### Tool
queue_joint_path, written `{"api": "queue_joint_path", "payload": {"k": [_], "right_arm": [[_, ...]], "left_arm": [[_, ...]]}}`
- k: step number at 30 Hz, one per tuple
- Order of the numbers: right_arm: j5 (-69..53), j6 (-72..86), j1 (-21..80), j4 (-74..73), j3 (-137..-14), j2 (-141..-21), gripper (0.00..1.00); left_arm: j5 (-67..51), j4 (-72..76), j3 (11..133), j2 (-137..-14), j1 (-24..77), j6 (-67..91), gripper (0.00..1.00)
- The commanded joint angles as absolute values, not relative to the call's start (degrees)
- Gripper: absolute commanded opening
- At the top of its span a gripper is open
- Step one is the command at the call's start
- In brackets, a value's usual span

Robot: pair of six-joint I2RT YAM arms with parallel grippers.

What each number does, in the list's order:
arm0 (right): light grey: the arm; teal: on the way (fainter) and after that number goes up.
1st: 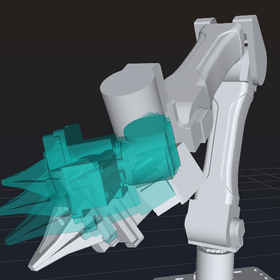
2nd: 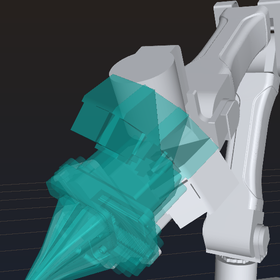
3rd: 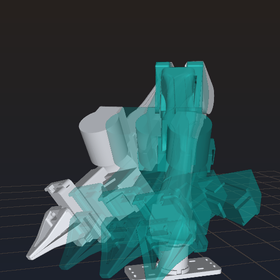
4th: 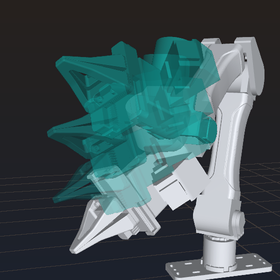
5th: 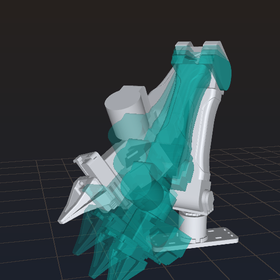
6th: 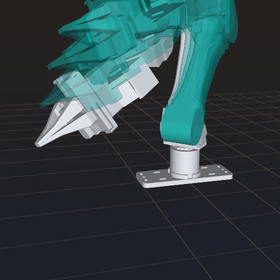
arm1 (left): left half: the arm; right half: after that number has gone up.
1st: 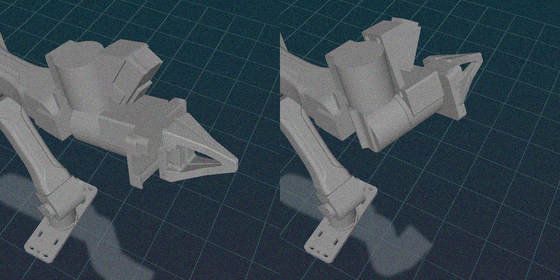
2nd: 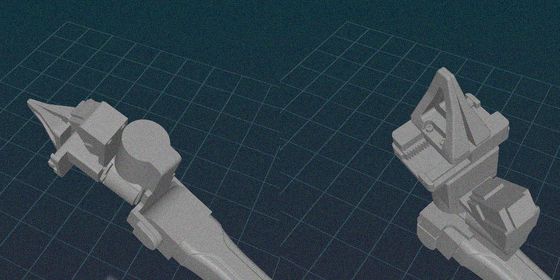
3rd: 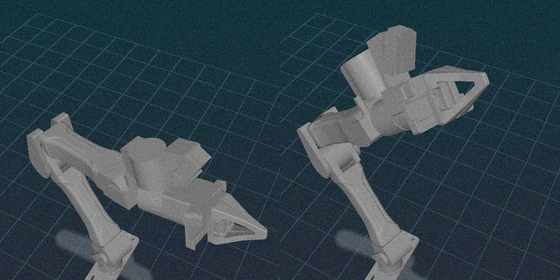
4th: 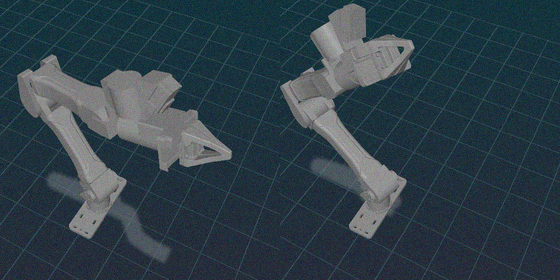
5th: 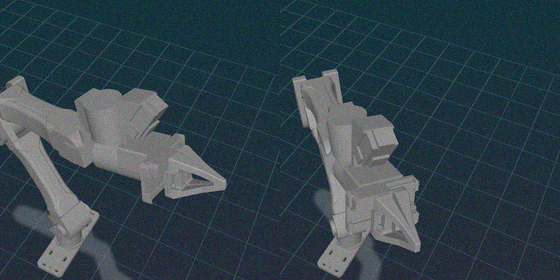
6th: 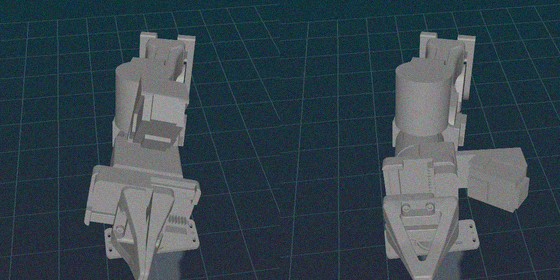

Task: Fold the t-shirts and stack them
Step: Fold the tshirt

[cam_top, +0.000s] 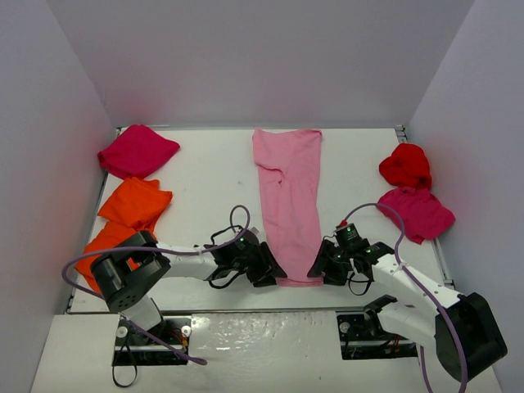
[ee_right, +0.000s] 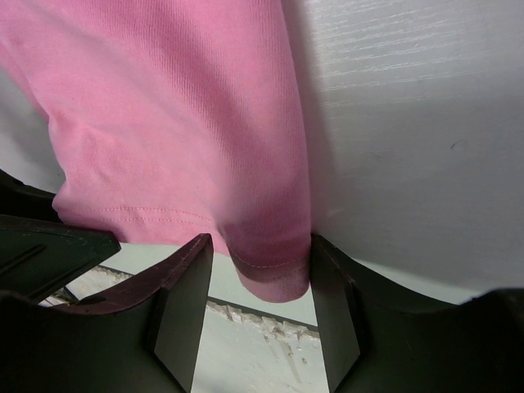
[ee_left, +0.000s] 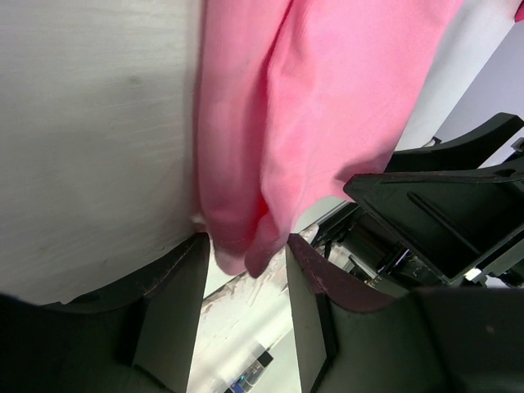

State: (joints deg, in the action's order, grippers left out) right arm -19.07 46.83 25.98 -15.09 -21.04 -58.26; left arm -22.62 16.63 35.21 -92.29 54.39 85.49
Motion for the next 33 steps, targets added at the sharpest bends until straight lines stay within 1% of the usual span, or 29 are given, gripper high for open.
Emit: {"api": "queue_joint_path", "payload": {"k": [1,9,26,27,30,31,32,33], "right_arm": [[-14.03,44.94,26.28,-18.14,-18.98,-59.33,0.48],[-13.80,45.00,26.28,-18.02,-19.08,-59.51,0.45],[-13.80,45.26,26.28,-17.84,-19.00,-59.61,0.43],[-13.80,45.24,26.28,-17.84,-19.07,-59.68,0.42],[-13.86,45.12,26.28,-17.84,-19.07,-59.71,0.29],[-13.89,45.12,26.28,-17.84,-19.07,-59.58,0.25],[-13.89,45.05,26.28,-17.84,-19.07,-59.50,0.22],[-13.89,45.00,26.28,-17.84,-19.07,-59.52,0.20]], "left_arm": [[-21.79,17.77,37.85,-95.64,54.84,84.43,0.40],[-22.14,17.25,38.06,-94.70,54.93,84.35,0.40],[-21.83,14.85,38.40,-93.06,54.93,83.55,0.39],[-21.99,14.85,38.71,-93.37,54.93,83.38,0.38],[-22.18,14.77,39.11,-93.75,54.93,83.00,0.23],[-22.20,14.82,39.11,-93.78,54.93,82.92,0.15],[-22.24,14.81,39.07,-93.74,54.93,82.80,0.09],[-22.22,14.78,39.00,-93.67,54.93,82.69,0.05]]}}
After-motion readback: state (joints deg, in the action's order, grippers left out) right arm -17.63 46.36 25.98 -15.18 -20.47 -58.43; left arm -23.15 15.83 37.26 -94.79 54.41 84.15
